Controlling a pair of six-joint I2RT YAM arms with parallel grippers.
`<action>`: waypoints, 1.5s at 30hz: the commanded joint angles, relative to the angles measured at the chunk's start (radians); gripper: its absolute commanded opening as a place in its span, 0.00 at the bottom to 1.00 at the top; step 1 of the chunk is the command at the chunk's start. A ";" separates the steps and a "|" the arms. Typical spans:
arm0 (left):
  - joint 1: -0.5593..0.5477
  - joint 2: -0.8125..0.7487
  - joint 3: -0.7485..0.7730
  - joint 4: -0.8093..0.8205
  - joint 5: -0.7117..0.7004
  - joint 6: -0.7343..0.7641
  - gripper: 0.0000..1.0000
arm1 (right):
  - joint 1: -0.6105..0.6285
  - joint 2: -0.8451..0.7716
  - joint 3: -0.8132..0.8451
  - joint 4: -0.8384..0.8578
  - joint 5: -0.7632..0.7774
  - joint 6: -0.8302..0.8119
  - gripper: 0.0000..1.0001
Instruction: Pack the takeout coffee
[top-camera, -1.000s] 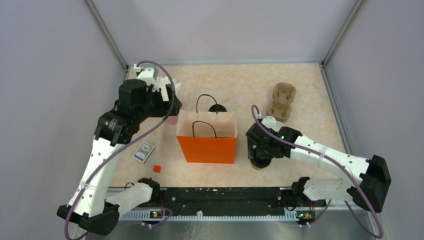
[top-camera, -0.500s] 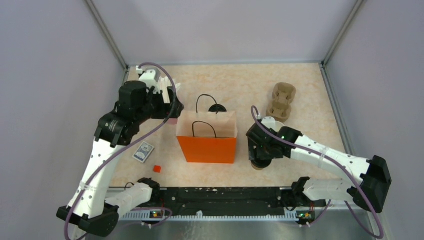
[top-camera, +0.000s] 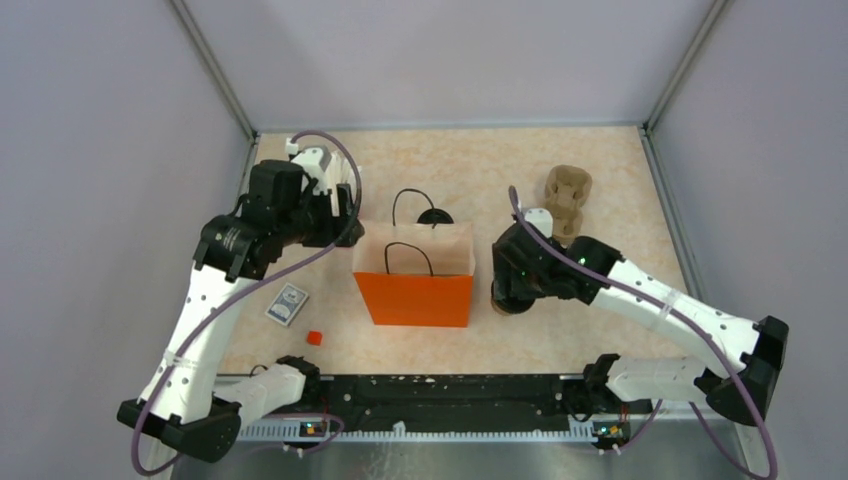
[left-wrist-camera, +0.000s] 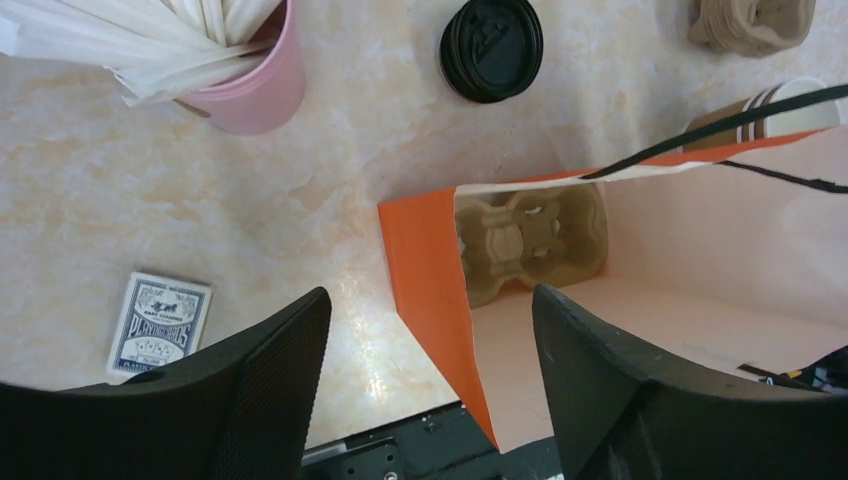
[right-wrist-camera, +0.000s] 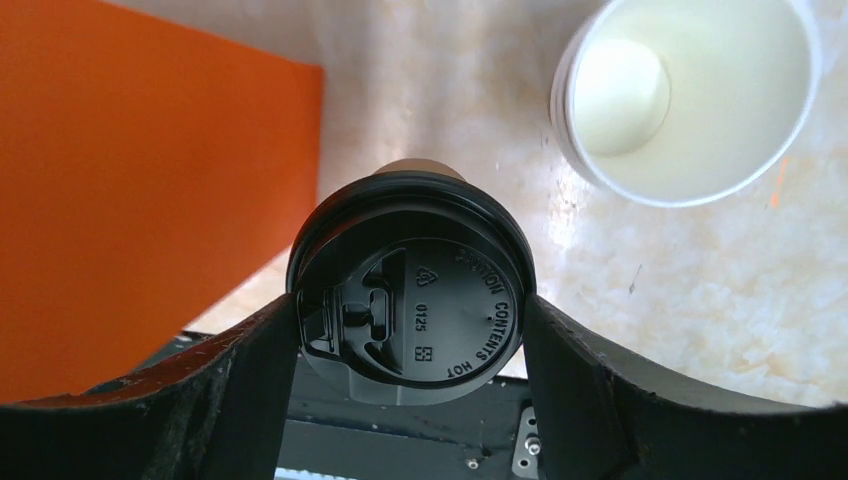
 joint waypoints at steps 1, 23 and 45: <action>-0.001 0.002 0.038 -0.030 0.047 0.024 0.76 | 0.010 -0.026 0.156 -0.020 0.089 -0.070 0.65; -0.001 0.011 -0.109 0.212 0.225 0.025 0.12 | 0.009 -0.141 0.487 0.284 -0.044 -0.614 0.59; -0.002 0.005 -0.184 0.433 0.185 -0.137 0.00 | 0.010 -0.123 0.609 0.382 -0.365 -0.777 0.57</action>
